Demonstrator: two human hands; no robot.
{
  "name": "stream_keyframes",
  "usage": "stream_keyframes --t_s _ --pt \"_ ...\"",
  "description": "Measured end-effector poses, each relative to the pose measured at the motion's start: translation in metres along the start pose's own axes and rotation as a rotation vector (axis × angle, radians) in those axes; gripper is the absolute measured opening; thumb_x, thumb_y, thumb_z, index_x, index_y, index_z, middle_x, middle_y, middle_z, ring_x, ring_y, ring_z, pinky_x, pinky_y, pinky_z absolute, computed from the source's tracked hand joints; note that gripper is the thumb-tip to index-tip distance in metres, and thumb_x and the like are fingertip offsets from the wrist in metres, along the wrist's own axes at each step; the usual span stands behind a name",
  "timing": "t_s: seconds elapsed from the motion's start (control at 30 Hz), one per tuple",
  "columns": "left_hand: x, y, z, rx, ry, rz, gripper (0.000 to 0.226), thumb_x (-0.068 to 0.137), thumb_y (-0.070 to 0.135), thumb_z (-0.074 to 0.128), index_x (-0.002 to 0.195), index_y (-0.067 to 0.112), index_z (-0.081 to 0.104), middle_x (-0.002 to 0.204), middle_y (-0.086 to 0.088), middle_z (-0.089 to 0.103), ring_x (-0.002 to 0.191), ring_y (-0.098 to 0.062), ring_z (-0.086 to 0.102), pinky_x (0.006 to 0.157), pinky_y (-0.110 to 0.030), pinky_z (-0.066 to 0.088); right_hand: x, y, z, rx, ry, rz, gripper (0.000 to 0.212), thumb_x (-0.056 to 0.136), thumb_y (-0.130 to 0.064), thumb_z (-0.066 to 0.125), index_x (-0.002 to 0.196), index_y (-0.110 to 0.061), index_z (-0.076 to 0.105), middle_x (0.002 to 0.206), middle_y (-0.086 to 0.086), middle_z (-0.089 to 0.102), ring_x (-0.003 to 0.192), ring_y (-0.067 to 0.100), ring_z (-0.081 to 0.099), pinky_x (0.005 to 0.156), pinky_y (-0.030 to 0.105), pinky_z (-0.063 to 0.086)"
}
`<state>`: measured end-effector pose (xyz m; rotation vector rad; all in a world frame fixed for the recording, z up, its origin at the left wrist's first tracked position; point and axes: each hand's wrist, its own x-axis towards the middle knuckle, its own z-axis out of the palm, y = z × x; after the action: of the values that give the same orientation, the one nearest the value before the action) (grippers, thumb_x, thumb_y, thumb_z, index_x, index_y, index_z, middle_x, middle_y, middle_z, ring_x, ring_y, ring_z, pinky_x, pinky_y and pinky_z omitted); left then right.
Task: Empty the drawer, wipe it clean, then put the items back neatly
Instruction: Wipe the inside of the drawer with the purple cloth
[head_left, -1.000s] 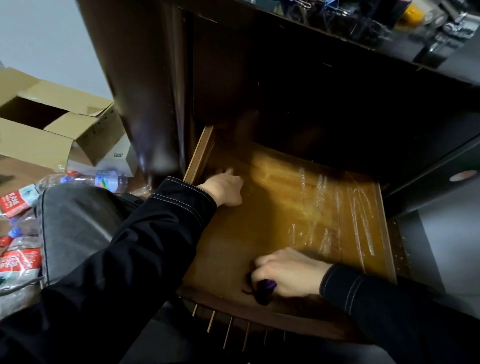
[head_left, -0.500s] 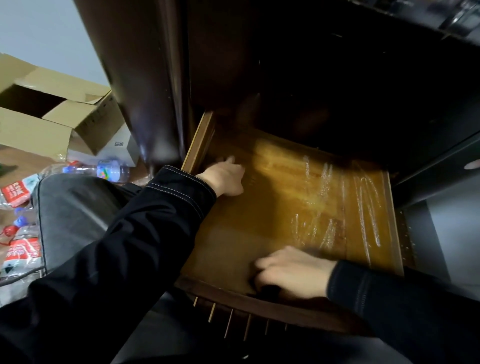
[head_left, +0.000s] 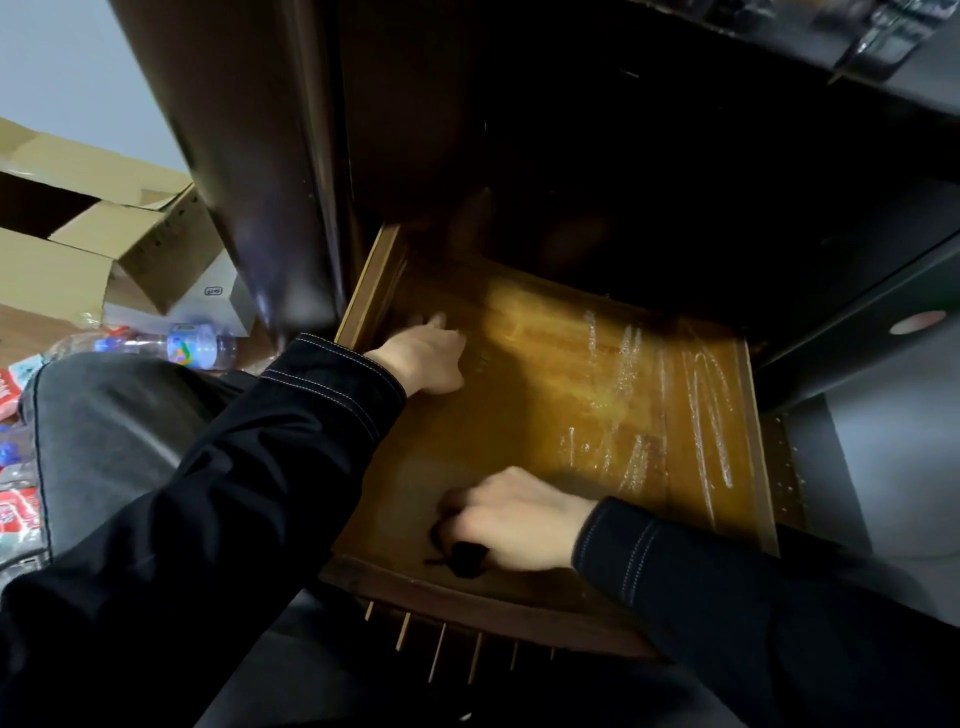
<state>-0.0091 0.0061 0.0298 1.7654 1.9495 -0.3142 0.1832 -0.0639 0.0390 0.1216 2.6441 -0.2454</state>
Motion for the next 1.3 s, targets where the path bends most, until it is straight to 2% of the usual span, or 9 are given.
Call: stream_keyframes --t_s 0.1,0.23,0.43,0.57,0.73,0.93,1.07,1.17,1.3 --pt "0.002 0.000 0.000 0.002 -0.006 -0.004 0.060 0.098 0.022 0.054 0.153 0.016 0.032 0.162 -0.015 0.011 0.148 -0.045 0.018 0.107 -0.049 0.042 -0.038 0.008 0.013 0.027 -0.105 0.008 0.020 0.090 0.002 0.053 0.100 -0.011 0.065 0.095 0.008 0.059 0.087 0.032 0.061 0.064 0.039 0.042" --pt "0.003 0.001 -0.003 0.008 -0.011 0.004 0.061 0.098 0.025 0.054 0.154 0.017 0.031 0.162 -0.015 0.011 0.147 -0.045 0.019 0.106 -0.049 0.042 -0.070 0.016 0.026 0.029 -0.136 0.067 0.024 0.092 0.006 0.050 0.105 -0.009 0.062 0.094 0.007 0.051 0.078 0.025 0.048 0.061 0.037 0.028" --pt "0.003 0.000 -0.003 0.000 -0.012 0.005 0.059 0.098 0.023 0.054 0.153 0.015 0.033 0.164 -0.016 0.007 0.145 -0.043 0.027 0.105 -0.046 0.044 -0.059 0.025 0.024 0.053 -0.089 0.094 0.022 0.092 -0.011 0.061 0.114 -0.018 0.061 0.098 0.000 0.051 0.084 0.024 0.059 0.061 0.039 0.046" --pt "0.003 0.000 -0.003 -0.001 -0.007 0.003 0.059 0.098 0.024 0.054 0.153 0.015 0.033 0.163 -0.017 0.010 0.144 -0.043 0.029 0.106 -0.046 0.044 -0.038 0.087 0.002 0.085 0.052 0.342 0.024 0.093 -0.039 0.066 0.114 -0.028 0.060 0.103 -0.008 0.052 0.085 0.010 0.057 0.071 0.023 0.049" --pt "0.004 0.001 -0.002 -0.001 0.004 -0.006 0.059 0.099 0.024 0.054 0.154 0.017 0.032 0.163 -0.016 0.011 0.146 -0.044 0.023 0.109 -0.048 0.041 -0.016 0.150 -0.021 -0.056 0.116 0.680 0.022 0.094 -0.041 0.066 0.112 -0.031 0.060 0.108 -0.004 0.060 0.087 0.015 0.059 0.077 0.030 0.053" --pt "0.001 -0.001 -0.003 -0.017 0.009 0.017 0.056 0.098 0.022 0.054 0.150 0.015 0.037 0.162 -0.018 0.014 0.144 -0.044 0.029 0.106 -0.046 0.043 -0.036 0.074 -0.001 0.048 -0.036 0.448 0.021 0.093 -0.031 0.067 0.112 -0.023 0.059 0.104 -0.002 0.057 0.086 0.017 0.061 0.078 0.034 0.056" --pt "-0.001 0.000 -0.003 -0.027 0.015 0.026 0.054 0.098 0.021 0.053 0.148 0.013 0.038 0.161 -0.018 0.014 0.138 -0.041 0.038 0.099 -0.042 0.048 -0.056 0.015 0.027 0.034 -0.133 0.227 0.022 0.089 -0.008 0.062 0.109 -0.016 0.057 0.097 0.003 0.054 0.078 0.027 0.059 0.061 0.039 0.043" --pt "0.001 0.000 -0.002 -0.041 0.006 0.011 0.059 0.098 0.021 0.054 0.153 0.014 0.033 0.165 -0.017 0.005 0.142 -0.039 0.035 0.103 -0.041 0.046 -0.055 0.032 0.019 0.085 -0.095 0.287 0.022 0.094 -0.024 0.067 0.114 -0.020 0.058 0.099 -0.002 0.052 0.081 0.017 0.057 0.065 0.032 0.047" --pt "0.003 -0.001 -0.001 -0.053 0.000 0.001 0.060 0.098 0.020 0.054 0.154 0.015 0.032 0.165 -0.016 0.004 0.144 -0.041 0.031 0.106 -0.043 0.044 -0.039 0.104 -0.006 0.092 0.061 0.584 0.025 0.095 -0.037 0.065 0.118 -0.028 0.058 0.110 -0.005 0.058 0.095 0.013 0.061 0.088 0.030 0.055"
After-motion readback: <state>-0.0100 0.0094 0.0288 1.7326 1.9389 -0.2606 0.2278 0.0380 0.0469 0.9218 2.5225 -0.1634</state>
